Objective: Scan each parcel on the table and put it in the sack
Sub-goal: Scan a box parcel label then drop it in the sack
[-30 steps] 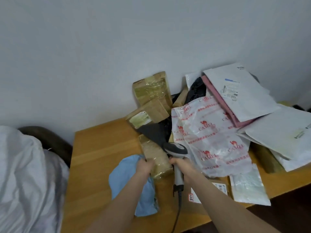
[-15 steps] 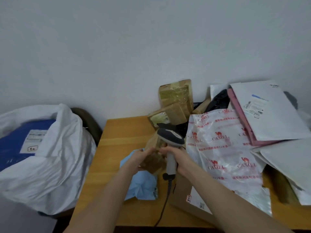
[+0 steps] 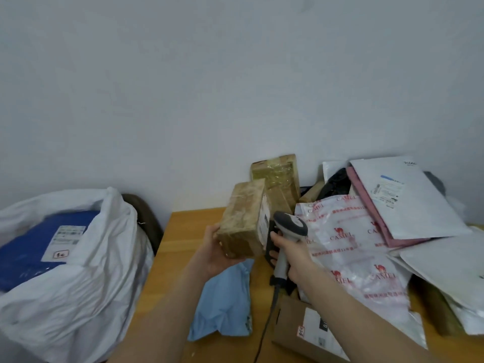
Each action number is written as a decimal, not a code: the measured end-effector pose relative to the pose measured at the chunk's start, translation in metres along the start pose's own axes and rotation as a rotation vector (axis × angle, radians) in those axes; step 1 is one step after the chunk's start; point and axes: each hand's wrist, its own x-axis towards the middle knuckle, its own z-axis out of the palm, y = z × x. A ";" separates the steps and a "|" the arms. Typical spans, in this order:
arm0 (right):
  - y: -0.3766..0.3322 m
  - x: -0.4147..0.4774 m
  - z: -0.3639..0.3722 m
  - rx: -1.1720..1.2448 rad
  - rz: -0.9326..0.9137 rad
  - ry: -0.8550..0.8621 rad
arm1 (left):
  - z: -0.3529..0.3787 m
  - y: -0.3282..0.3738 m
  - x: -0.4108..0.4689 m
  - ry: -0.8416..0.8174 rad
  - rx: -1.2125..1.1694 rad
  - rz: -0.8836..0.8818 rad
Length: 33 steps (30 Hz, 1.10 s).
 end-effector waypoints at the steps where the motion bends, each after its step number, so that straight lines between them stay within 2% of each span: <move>1: 0.001 -0.002 0.004 0.016 -0.017 0.017 | 0.002 -0.001 0.000 -0.063 0.013 -0.007; 4: 0.000 -0.006 0.009 0.036 -0.076 0.100 | 0.005 0.000 0.000 -0.115 0.105 -0.036; 8: -0.008 -0.005 0.008 0.023 -0.144 0.158 | 0.001 0.007 0.006 0.021 0.264 0.088; 11: -0.009 -0.006 0.011 -0.062 -0.213 0.198 | 0.002 0.013 0.007 0.088 0.478 0.170; 16: -0.007 -0.006 0.013 -0.138 -0.281 0.224 | 0.012 0.024 0.001 0.147 0.716 0.046; 19: -0.005 -0.006 0.013 -0.229 -0.305 0.243 | 0.012 0.023 0.002 0.123 0.838 -0.020; 22: -0.002 -0.011 0.015 -0.244 -0.309 0.230 | 0.007 0.016 0.007 0.097 0.745 -0.023; 26: -0.003 -0.030 0.014 -0.225 -0.344 0.193 | -0.003 0.007 0.013 0.118 0.531 0.069; 33: 0.018 -0.075 0.010 -0.374 -0.224 -0.002 | -0.025 0.009 0.022 0.237 0.374 0.208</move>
